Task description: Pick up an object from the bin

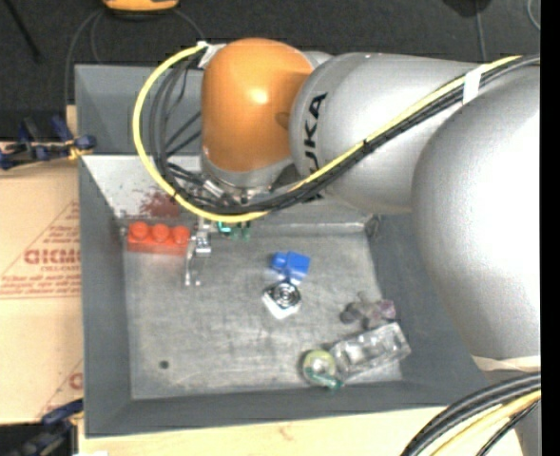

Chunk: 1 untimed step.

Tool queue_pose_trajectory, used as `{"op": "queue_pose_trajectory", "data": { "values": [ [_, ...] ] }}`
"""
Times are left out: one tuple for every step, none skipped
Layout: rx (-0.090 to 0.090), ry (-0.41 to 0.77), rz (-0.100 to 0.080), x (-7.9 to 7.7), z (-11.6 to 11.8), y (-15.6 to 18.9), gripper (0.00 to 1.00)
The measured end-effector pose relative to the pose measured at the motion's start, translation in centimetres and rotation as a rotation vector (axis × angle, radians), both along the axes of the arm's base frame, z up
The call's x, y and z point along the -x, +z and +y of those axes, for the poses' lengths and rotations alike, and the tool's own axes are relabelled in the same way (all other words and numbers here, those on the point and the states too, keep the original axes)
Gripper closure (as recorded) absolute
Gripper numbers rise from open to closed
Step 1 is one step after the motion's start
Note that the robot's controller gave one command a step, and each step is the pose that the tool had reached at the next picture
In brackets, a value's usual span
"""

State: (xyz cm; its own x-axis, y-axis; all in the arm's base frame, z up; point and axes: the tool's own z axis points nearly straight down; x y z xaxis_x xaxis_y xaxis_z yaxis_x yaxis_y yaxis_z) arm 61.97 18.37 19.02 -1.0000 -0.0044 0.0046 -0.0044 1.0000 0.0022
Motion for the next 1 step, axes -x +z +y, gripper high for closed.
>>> {"op": "queue_pose_trajectory", "data": {
  "values": [
    [0.000, -0.265, -0.007, -2.32, -2.59, -11.31, 0.00]
  ]
}}
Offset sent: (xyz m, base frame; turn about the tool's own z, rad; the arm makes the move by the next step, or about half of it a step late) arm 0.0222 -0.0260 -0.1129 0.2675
